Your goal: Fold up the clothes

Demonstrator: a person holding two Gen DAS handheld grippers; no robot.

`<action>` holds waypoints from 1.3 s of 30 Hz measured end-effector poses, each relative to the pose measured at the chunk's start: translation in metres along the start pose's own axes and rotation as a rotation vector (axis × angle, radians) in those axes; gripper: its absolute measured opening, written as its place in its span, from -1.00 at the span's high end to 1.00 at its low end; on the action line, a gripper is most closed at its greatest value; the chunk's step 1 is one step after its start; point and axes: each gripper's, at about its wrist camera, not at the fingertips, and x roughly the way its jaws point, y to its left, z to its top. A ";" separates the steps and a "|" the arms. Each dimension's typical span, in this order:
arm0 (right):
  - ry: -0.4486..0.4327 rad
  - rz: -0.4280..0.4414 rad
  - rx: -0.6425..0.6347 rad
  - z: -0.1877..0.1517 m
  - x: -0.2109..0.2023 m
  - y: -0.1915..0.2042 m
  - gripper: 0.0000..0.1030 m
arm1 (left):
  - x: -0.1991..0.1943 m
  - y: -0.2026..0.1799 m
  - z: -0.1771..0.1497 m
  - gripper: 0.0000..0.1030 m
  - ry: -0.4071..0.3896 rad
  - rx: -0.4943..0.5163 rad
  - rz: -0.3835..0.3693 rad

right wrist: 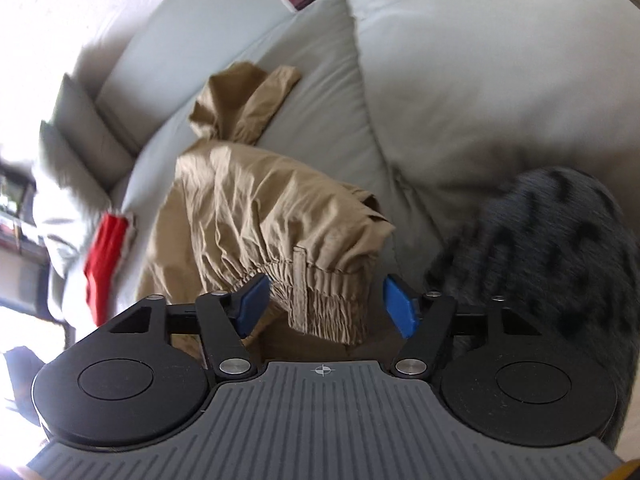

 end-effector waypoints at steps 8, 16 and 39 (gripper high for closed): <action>0.113 0.042 0.013 0.005 0.025 -0.008 0.04 | 0.024 0.007 0.010 -0.22 0.019 0.044 -0.050; 0.101 0.165 0.007 0.006 0.000 -0.001 0.81 | -0.025 -0.004 0.023 0.89 -0.044 0.121 -0.124; -0.709 0.465 -0.468 0.047 -0.273 0.184 0.81 | -0.311 -0.081 0.084 0.96 -0.860 0.277 -0.646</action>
